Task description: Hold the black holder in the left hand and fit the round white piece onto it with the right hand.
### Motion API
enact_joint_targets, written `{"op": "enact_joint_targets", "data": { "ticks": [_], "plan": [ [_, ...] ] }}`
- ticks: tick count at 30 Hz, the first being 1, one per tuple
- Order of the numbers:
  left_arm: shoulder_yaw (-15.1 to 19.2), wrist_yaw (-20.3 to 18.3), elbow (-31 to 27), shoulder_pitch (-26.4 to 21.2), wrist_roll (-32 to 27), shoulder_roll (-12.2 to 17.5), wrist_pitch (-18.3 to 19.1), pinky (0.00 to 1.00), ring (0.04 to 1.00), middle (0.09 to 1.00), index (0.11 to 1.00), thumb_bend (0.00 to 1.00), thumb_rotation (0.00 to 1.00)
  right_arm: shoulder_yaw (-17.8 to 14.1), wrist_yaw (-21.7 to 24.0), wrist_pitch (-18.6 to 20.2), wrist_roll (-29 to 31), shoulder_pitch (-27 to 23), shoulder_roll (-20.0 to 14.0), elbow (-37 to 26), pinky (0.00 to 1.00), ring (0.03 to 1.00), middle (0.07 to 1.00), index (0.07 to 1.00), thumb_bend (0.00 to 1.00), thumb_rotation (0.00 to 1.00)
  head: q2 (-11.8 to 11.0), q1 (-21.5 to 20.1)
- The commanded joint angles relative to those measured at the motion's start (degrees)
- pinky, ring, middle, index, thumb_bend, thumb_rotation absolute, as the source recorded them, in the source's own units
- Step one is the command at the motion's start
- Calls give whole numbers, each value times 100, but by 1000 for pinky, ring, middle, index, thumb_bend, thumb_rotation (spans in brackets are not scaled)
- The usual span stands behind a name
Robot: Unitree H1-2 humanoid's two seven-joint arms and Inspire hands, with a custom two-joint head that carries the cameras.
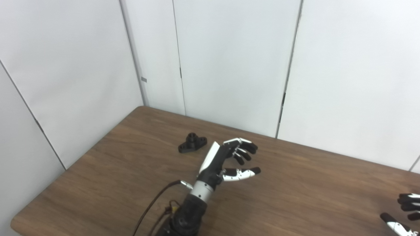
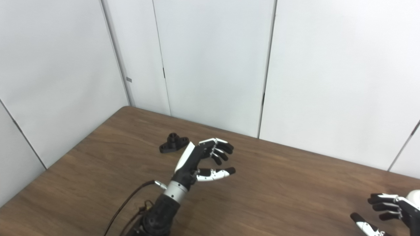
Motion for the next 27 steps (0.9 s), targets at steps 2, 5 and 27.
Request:
{"op": "enact_joint_targets", "data": {
  "ticks": [2,5,27],
  "plan": [
    [84,38,-363,-253,143,193,-38,466,627,676,516,560,55,-59,-37,-169,26,-176,-110,-146,446,551,625,497,505,127,10,23],
    [178,49,-543,-223,258,317,166,483,654,693,496,522,60,-60,-30,-159,32,-170,-106,-141,448,555,626,497,505,128,7,41],
    [875,465,-671,-280,1305,1186,778,682,791,827,602,679,140,-28,-12,-138,13,-239,-149,-107,440,546,628,497,504,128,38,157]
  ]
}}
